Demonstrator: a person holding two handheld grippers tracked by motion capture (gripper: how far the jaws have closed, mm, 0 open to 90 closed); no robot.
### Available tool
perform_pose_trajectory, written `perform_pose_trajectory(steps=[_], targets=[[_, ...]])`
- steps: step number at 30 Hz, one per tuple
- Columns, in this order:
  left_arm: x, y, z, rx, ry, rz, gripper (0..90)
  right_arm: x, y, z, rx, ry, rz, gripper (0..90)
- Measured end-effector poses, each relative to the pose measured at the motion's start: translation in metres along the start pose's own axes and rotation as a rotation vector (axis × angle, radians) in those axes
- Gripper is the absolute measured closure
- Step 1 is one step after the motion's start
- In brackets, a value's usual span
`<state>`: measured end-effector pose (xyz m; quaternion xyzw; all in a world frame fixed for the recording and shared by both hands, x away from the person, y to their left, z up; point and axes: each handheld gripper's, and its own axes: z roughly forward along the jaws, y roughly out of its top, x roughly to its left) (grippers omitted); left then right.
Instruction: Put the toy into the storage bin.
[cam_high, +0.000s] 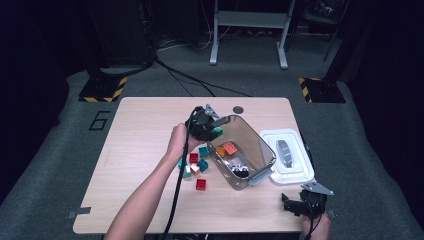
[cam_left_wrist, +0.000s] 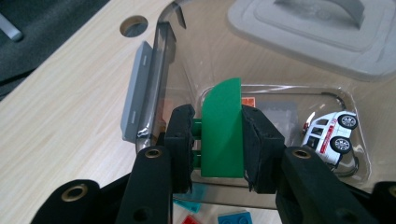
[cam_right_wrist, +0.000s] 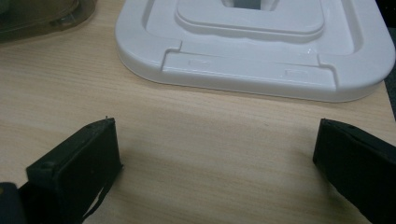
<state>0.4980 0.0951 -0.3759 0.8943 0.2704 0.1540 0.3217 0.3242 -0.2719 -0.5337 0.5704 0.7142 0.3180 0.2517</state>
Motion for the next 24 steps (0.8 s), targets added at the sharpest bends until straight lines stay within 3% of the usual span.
perform_pose_trajectory(steps=[3,6,10,17,24], targets=[[-0.001,-0.004,0.007,0.031,0.017,0.011,66.2,0.0,0.0,0.0,0.0,0.0,0.0,0.0],[-0.001,-0.005,0.008,0.031,0.015,0.005,64.2,0.0,0.0,0.0,-0.001,0.0,-0.003,0.0],[0.0,-0.008,0.005,0.027,0.019,-0.02,51.3,0.0,0.0,0.0,-0.004,-0.002,-0.002,0.0],[0.003,-0.018,-0.013,-0.03,0.024,-0.06,29.9,0.0,0.0,0.0,-0.001,0.0,-0.002,0.0],[0.008,-0.05,-0.036,-0.091,0.044,-0.118,13.5,0.0,0.0,0.0,0.001,-0.001,0.001,0.0]])
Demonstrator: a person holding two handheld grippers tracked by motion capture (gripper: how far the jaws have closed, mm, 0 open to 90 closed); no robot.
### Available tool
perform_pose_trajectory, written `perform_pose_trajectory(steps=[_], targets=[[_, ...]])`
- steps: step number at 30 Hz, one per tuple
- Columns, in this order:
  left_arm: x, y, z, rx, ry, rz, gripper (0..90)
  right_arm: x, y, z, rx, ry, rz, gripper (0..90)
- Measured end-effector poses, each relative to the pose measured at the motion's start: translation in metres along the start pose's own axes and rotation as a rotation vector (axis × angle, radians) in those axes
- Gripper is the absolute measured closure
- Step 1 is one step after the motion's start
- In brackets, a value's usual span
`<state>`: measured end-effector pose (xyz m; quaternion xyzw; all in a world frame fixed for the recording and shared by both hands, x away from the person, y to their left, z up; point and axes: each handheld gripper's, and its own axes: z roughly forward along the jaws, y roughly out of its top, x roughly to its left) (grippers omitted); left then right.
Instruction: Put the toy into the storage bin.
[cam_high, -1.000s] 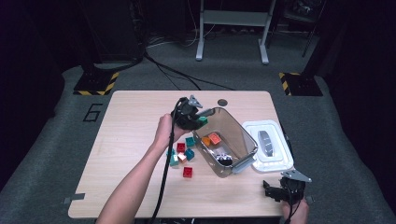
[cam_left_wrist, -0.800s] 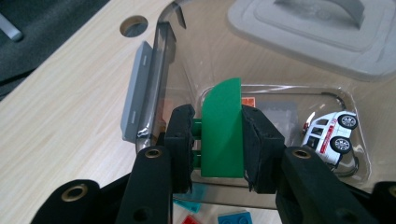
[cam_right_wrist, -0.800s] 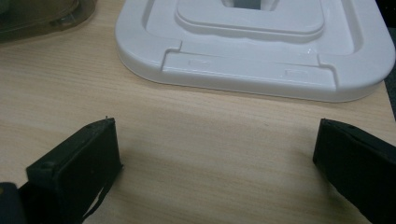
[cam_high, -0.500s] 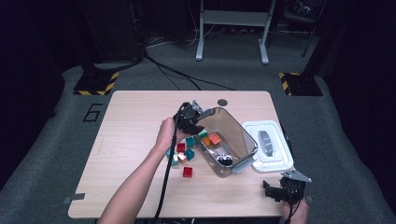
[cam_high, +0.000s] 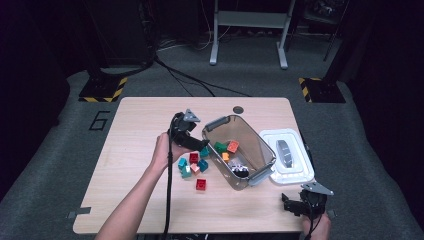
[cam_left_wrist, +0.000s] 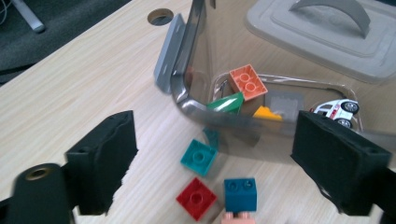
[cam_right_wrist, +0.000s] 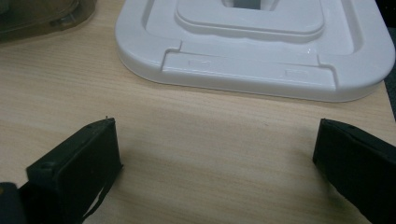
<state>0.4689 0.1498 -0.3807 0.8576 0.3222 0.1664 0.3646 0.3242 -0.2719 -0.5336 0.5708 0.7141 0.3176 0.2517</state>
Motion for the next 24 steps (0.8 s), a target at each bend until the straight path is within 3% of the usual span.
perform_pose_trajectory(steps=[1,3,5,8,14,18,24], targets=[[0.0,0.0,0.0,0.0,0.0,0.0,11.6,0.0,0.0,0.0,0.0,0.0,0.0,0.0],[0.004,-0.015,-0.004,0.008,0.018,-0.019,5.9,0.0,0.0,0.0,0.0,0.001,-0.001,0.0],[0.006,-0.02,-0.005,0.012,0.022,-0.024,4.3,0.0,0.0,0.0,-0.001,0.0,0.0,0.0],[0.013,-0.037,-0.003,0.022,0.034,-0.064,1.5,0.0,0.0,0.0,0.0,0.002,-0.002,0.0],[0.02,-0.065,0.008,0.081,0.081,-0.108,0.3,0.0,0.0,0.0,0.0,0.001,-0.001,0.0],[0.024,-0.083,0.021,0.112,0.062,-0.132,0.4,0.0,0.0,0.0,0.0,0.001,-0.001,0.0],[0.024,-0.095,0.035,0.162,0.04,-0.15,18.5,0.0,0.0,0.0,-0.001,-0.001,-0.001,0.0]])
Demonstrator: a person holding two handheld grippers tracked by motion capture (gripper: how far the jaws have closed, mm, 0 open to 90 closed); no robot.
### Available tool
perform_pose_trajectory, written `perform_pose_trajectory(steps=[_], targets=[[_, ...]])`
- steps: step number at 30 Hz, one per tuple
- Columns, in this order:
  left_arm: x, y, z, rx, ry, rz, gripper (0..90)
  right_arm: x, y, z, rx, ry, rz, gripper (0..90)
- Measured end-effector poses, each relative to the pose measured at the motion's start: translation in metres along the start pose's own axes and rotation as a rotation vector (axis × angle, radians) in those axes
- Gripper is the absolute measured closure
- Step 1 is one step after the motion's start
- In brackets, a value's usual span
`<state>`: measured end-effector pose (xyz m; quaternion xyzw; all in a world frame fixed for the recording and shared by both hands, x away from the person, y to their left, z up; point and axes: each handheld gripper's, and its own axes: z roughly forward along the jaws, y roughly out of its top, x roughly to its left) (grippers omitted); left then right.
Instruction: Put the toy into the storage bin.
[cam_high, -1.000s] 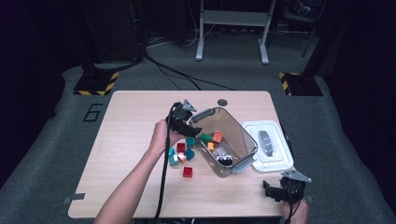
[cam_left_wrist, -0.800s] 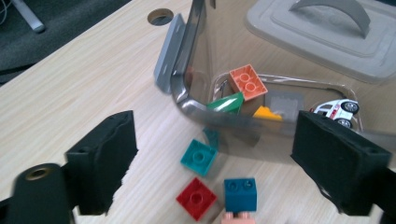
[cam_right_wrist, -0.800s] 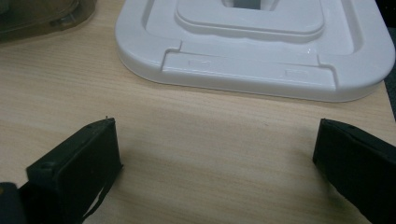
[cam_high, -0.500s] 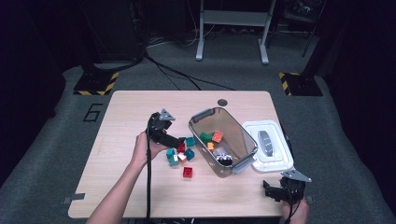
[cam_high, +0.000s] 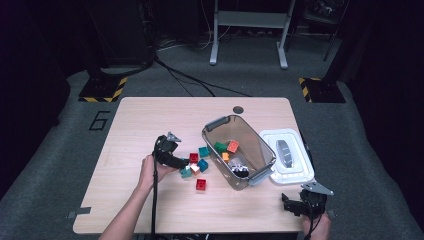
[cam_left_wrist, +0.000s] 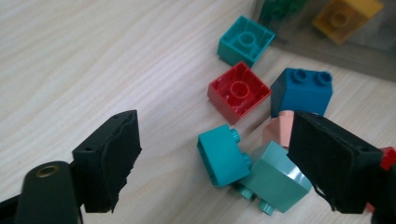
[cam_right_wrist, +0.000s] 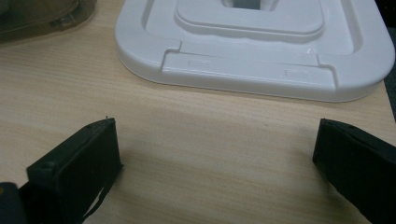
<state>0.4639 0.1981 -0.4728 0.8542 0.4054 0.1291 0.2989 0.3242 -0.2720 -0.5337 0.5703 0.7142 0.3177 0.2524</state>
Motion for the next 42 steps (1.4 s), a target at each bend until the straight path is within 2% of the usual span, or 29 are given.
perform_pose_trajectory(steps=[2,7,11,14,16,18,23,29,32,42], targets=[[0.0,-0.001,0.003,0.002,-0.017,-0.013,22.5,0.0,0.0,0.0,-0.001,0.0,0.0,0.0],[0.001,-0.002,0.009,0.025,0.028,-0.041,33.6,0.0,0.0,0.0,-0.001,0.0,-0.001,0.1],[0.002,-0.004,0.012,0.04,0.021,-0.049,42.4,0.0,0.0,0.0,-0.001,0.0,-0.001,0.1],[0.003,-0.006,0.014,0.042,-0.01,-0.05,49.4,0.0,0.0,0.0,0.0,0.0,0.0,0.0],[0.005,-0.008,0.014,0.025,-0.04,-0.052,60.0,0.0,0.0,0.0,-0.001,0.0,-0.002,0.1],[0.007,-0.011,0.016,0.024,-0.048,-0.058,66.5,0.0,0.0,0.0,-0.001,0.0,-0.001,0.1],[0.009,-0.012,0.014,0.033,-0.04,-0.044,67.8,0.0,0.0,0.0,0.0,0.0,0.002,0.1],[0.007,-0.01,0.007,-0.002,-0.031,-0.039,67.8,0.0,0.0,0.0,0.0,0.0,0.001,0.0],[0.006,-0.007,0.001,-0.016,-0.042,-0.029,67.8,0.0,0.0,0.0,0.0,0.0,0.001,0.1],[0.003,0.003,-0.016,-0.03,-0.047,0.008,67.8,0.0,0.0,0.0,-0.001,-0.001,0.004,0.5]])
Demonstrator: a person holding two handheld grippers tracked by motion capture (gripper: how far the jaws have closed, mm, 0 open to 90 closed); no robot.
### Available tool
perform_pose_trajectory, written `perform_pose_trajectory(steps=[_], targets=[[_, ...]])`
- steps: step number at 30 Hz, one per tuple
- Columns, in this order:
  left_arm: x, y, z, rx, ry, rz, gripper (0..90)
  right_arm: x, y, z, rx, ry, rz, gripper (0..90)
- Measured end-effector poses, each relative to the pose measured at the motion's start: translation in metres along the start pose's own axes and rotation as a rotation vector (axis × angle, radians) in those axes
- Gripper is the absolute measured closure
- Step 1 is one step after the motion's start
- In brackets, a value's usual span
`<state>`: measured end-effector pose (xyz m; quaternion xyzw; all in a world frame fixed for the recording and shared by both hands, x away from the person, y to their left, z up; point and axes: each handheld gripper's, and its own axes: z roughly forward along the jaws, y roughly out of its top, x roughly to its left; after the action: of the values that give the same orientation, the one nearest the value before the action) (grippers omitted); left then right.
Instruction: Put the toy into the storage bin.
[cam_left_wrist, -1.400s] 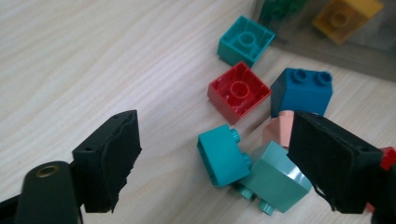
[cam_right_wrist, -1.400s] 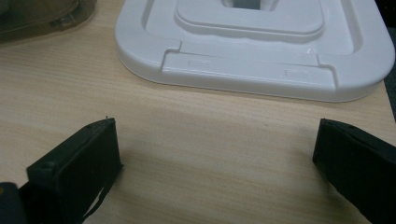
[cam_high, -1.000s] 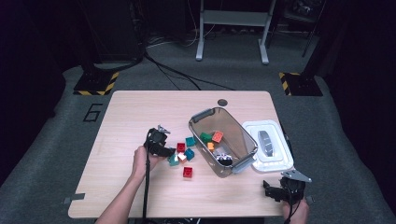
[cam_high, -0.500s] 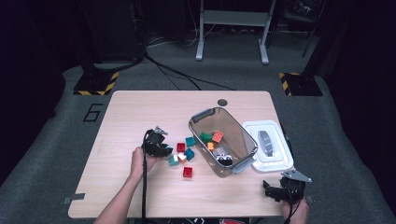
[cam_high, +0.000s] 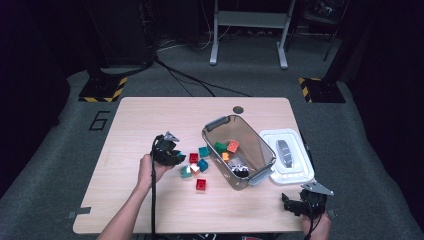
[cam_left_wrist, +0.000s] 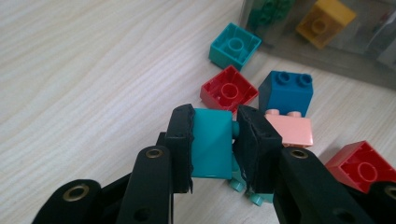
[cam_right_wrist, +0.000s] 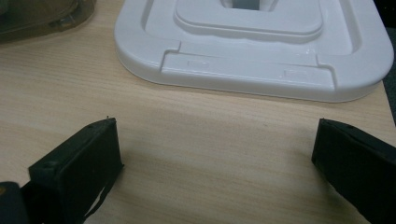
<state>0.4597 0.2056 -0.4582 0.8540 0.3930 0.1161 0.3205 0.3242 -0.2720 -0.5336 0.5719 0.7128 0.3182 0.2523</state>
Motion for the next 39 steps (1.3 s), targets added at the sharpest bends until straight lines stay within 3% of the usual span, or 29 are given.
perform_pose_trajectory(steps=[8,21,29,39], targets=[[-0.002,0.014,-0.025,-0.057,-0.002,0.025,67.8,-0.001,0.001,0.0,0.005,0.01,0.003,0.3],[-0.002,0.035,-0.044,-0.1,0.0,0.03,67.8,-0.001,0.001,0.0,0.003,0.013,-0.011,0.3],[-0.007,0.055,-0.056,-0.124,0.01,0.057,67.8,-0.001,0.001,0.0,0.005,0.008,-0.011,0.2],[-0.009,0.067,-0.065,-0.151,0.004,0.061,67.8,-0.001,0.0,0.0,0.003,0.006,-0.007,0.2]])
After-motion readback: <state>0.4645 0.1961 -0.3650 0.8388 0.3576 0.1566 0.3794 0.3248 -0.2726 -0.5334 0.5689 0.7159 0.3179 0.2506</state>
